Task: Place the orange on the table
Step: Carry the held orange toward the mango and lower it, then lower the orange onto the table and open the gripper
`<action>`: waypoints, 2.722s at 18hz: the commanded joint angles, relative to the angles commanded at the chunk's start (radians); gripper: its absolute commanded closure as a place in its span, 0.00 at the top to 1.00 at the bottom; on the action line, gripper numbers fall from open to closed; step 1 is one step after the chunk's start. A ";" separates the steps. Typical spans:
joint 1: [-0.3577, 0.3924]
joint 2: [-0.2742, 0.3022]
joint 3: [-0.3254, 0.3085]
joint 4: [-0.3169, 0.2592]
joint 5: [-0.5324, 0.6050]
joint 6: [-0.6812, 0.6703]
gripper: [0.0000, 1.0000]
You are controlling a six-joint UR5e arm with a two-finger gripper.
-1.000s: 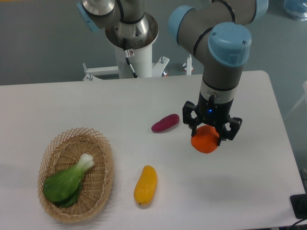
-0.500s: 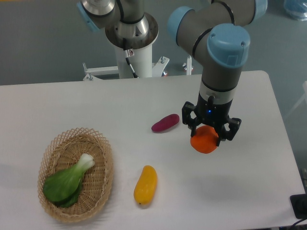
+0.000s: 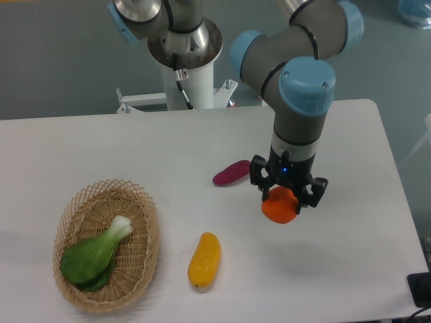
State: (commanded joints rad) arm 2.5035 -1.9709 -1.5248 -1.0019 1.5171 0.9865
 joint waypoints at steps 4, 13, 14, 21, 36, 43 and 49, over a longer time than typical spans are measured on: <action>-0.047 -0.106 0.012 0.137 0.047 -0.167 0.49; -0.075 -0.175 0.006 0.143 0.060 -0.215 0.49; -0.078 -0.175 -0.008 0.144 0.061 -0.218 0.49; -0.084 -0.175 -0.012 0.144 0.063 -0.213 0.61; -0.086 -0.186 -0.017 0.144 0.066 -0.213 0.66; -0.086 -0.189 -0.017 0.143 0.068 -0.213 0.70; -0.091 -0.187 -0.015 0.144 0.092 -0.212 0.86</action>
State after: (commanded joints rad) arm 2.4130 -2.1583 -1.5401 -0.8575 1.6091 0.7746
